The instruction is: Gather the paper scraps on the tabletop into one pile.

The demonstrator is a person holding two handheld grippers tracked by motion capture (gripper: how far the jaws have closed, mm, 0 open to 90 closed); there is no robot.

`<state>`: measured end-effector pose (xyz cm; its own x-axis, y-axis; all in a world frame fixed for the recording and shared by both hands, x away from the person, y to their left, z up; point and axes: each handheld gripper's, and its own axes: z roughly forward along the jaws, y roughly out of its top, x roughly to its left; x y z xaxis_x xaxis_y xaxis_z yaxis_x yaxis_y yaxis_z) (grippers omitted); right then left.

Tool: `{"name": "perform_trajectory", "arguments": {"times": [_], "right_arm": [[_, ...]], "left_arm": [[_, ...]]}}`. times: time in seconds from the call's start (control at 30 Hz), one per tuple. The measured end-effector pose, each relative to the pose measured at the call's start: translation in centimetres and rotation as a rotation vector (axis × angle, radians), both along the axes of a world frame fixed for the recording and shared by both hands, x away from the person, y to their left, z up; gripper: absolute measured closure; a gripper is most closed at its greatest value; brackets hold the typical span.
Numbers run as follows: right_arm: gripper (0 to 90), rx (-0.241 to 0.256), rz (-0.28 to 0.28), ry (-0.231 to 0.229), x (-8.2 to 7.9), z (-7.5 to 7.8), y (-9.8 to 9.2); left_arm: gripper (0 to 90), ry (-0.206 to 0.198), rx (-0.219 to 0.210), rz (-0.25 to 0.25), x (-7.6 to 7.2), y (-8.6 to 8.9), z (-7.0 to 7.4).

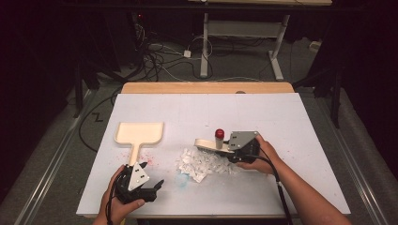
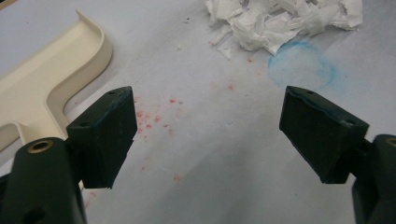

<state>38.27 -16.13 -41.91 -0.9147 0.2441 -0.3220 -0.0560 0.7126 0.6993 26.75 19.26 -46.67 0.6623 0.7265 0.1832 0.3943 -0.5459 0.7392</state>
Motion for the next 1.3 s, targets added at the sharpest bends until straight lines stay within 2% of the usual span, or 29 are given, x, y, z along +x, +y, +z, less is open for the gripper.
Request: {"name": "perform_trajectory", "arguments": {"times": [0.07,0.13,0.23,0.27,0.3,0.33,0.37,0.43,0.47,0.5,0.53,0.57,0.6,0.63,0.67,0.7,0.77,0.8,0.83,0.93,0.97,1.07,1.17,1.3], "right_arm": [[68.1,0.032,-0.038,-0.023,-0.6,0.7,-0.8],[68.0,0.058,-0.083,-0.019,-1.1,1.4,-1.6],[68.0,0.059,-0.191,-0.034,-1.7,2.3,-2.7],[68.0,0.059,-0.191,-0.034,-1.7,2.3,-2.7],[68.0,0.060,-0.275,-0.038,-2.2,2.7,-3.4],[68.0,0.054,-0.322,-0.035,-2.4,2.8,-3.7],[68.0,0.042,-0.362,-0.035,-2.6,2.8,-4.0],[68.0,0.010,-0.435,-0.028,-2.9,2.3,-4.2],[68.0,-0.012,-0.459,-0.028,-3.0,1.9,-4.2],[68.0,-0.012,-0.459,-0.028,-3.0,1.9,-4.2],[68.0,-0.038,-0.518,-0.023,-3.3,1.0,-4.0],[68.0,-0.045,-0.541,-0.017,-3.3,0.5,-3.9],[68.0,-0.045,-0.541,-0.017,-3.3,0.5,-3.9],[68.1,-0.020,-0.584,0.010,-3.4,-0.5,-3.6],[68.1,-0.020,-0.584,0.010,-3.4,-0.5,-3.6],[68.1,0.030,-0.587,0.061,-3.5,-1.2,-3.0],[68.0,0.028,-0.599,0.042,-3.8,-1.6,-1.7],[68.0,0.028,-0.599,0.042,-3.8,-1.6,-1.7],[67.9,0.043,-0.591,0.050,-4.1,-1.9,-0.3],[67.7,0.040,-0.557,0.043,-4.8,-2.3,1.9],[67.7,0.040,-0.557,0.043,-4.8,-2.3,1.9],[67.7,0.057,-0.528,0.041,-5.2,-2.4,3.5],[67.8,0.077,-0.514,0.039,-5.5,-2.2,4.3],[68.1,0.114,-0.510,0.028,-5.3,-1.7,4.1]], "left_arm": [[18.1,0.001,-0.002,0.000,0.0,0.0,0.0],[18.1,0.003,0.000,0.000,0.0,-0.1,0.0],[19.1,-0.009,0.009,-0.021,0.0,0.0,-0.1],[19.1,0.005,0.010,-0.017,-0.1,-0.1,-0.1],[19.1,0.004,0.012,-0.017,-0.1,-0.1,-0.1],[19.1,0.004,0.010,-0.017,-0.1,-0.1,-0.1],[19.1,-0.011,0.017,-0.017,-0.1,0.0,0.0],[19.1,-0.001,0.011,-0.014,-0.2,-0.1,0.0],[19.1,-0.002,0.011,-0.016,-0.3,0.0,0.0],[19.1,-0.002,0.012,-0.016,-0.3,-0.1,0.0],[19.1,-0.002,0.015,-0.015,-0.3,-0.1,0.0],[19.1,-0.002,0.016,-0.016,-0.3,-0.1,0.0],[19.1,-0.001,0.018,-0.017,-0.3,-0.1,0.0],[19.1,-0.003,0.019,-0.019,-0.3,-0.1,0.1],[19.1,-0.005,0.019,-0.021,-0.3,-0.1,0.1],[19.0,-0.007,0.016,-0.022,-0.3,-0.2,0.1],[18.9,-0.008,0.002,-0.025,-0.3,-0.2,0.2],[18.9,-0.007,0.001,-0.024,-0.2,-0.2,0.2],[18.8,-0.018,0.010,-0.028,-0.1,-0.1,0.2],[18.9,-0.018,0.012,-0.031,-0.1,-0.1,0.2],[18.9,-0.006,0.007,-0.028,-0.2,-0.1,0.1],[18.8,-0.007,0.004,-0.028,-0.2,0.0,0.2],[18.9,-0.009,0.004,-0.027,-0.2,0.0,0.2],[18.8,-0.010,0.010,-0.028,-0.3,0.0,0.2]]}}
